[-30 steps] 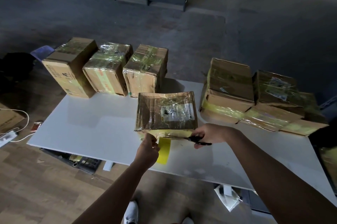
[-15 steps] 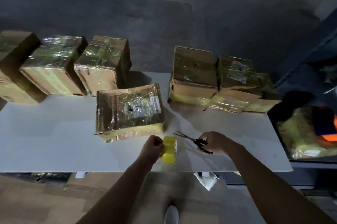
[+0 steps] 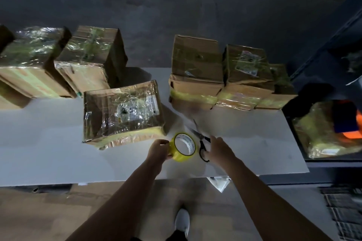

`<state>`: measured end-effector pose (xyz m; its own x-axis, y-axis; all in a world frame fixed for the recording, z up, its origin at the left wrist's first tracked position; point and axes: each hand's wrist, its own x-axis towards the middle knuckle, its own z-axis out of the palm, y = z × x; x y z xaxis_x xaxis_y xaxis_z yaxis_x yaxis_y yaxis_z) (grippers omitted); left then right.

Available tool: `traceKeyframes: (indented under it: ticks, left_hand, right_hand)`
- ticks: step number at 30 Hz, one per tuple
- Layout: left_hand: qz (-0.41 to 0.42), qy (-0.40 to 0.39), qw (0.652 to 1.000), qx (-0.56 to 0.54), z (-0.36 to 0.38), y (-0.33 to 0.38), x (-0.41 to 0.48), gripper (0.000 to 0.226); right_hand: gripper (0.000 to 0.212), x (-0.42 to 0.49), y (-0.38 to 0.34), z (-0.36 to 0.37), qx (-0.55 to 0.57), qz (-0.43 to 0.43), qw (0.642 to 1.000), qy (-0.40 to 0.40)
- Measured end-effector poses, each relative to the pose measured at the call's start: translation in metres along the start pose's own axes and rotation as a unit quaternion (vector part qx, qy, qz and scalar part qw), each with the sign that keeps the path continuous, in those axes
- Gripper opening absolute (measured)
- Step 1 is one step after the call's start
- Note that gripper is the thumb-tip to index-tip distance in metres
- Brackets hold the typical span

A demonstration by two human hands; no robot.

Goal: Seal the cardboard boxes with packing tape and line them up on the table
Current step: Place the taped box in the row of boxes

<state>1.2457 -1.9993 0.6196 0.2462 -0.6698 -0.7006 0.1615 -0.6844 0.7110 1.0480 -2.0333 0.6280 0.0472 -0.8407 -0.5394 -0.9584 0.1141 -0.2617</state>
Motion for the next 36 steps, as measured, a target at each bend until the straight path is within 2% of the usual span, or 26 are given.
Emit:
traceKeyframes:
  ticks: [5, 8, 10, 13, 17, 18, 22, 24, 27, 31, 34, 36]
  left_hand:
    - [0.0, -0.056, 0.998, -0.001, -0.009, -0.006, -0.005, 0.021]
    - [0.041, -0.043, 0.989, 0.138, -0.01, -0.008, -0.006, 0.021]
    - [0.087, -0.024, 0.959, 0.269, -0.014, -0.003, -0.012, 0.033]
    - [0.144, -0.017, 0.921, 0.362, -0.031, 0.005, -0.022, 0.036]
    - [0.194, 0.035, 0.929, 0.315, -0.063, 0.02, -0.038, 0.023]
    - [0.221, 0.062, 0.92, 0.316, -0.071, 0.026, -0.044, 0.018]
    - [0.343, 0.167, 0.86, 0.34, -0.11, 0.044, -0.052, 0.011]
    - [0.396, 0.175, 0.812, 0.391, -0.129, 0.047, -0.044, 0.015]
    - [0.434, 0.139, 0.749, 0.482, -0.151, 0.05, -0.027, 0.023]
    - [0.47, 0.115, 0.701, 0.524, -0.157, 0.058, -0.016, 0.026]
    - [0.471, 0.116, 0.688, 0.54, -0.155, 0.061, -0.006, 0.029]
    - [0.439, 0.119, 0.691, 0.562, -0.152, 0.062, 0.001, 0.023]
  right_hand:
    - [0.051, -0.002, -0.021, -0.003, 0.022, -0.046, 0.999, 0.013]
    - [0.048, -0.006, -0.036, -0.009, 0.027, -0.061, 0.997, 0.03]
    - [0.048, -0.009, -0.048, -0.012, 0.028, -0.084, 0.995, 0.037]
    - [0.045, -0.011, -0.072, -0.017, 0.043, -0.117, 0.991, 0.051]
    - [0.033, -0.013, -0.11, -0.02, 0.076, -0.156, 0.981, 0.09]
    - [0.029, -0.014, -0.12, -0.02, 0.081, -0.169, 0.977, 0.102]
    - [0.026, -0.019, -0.155, -0.02, 0.114, -0.188, 0.964, 0.152]
    - [0.029, -0.022, -0.165, -0.02, 0.117, -0.175, 0.964, 0.162]
    - [0.031, -0.024, -0.169, -0.017, 0.12, -0.151, 0.968, 0.159]
    - [0.031, -0.024, -0.174, -0.012, 0.123, -0.132, 0.972, 0.153]
    - [0.033, -0.025, -0.177, -0.009, 0.117, -0.109, 0.975, 0.156]
    - [0.039, -0.026, -0.179, -0.005, 0.111, -0.072, 0.977, 0.165]
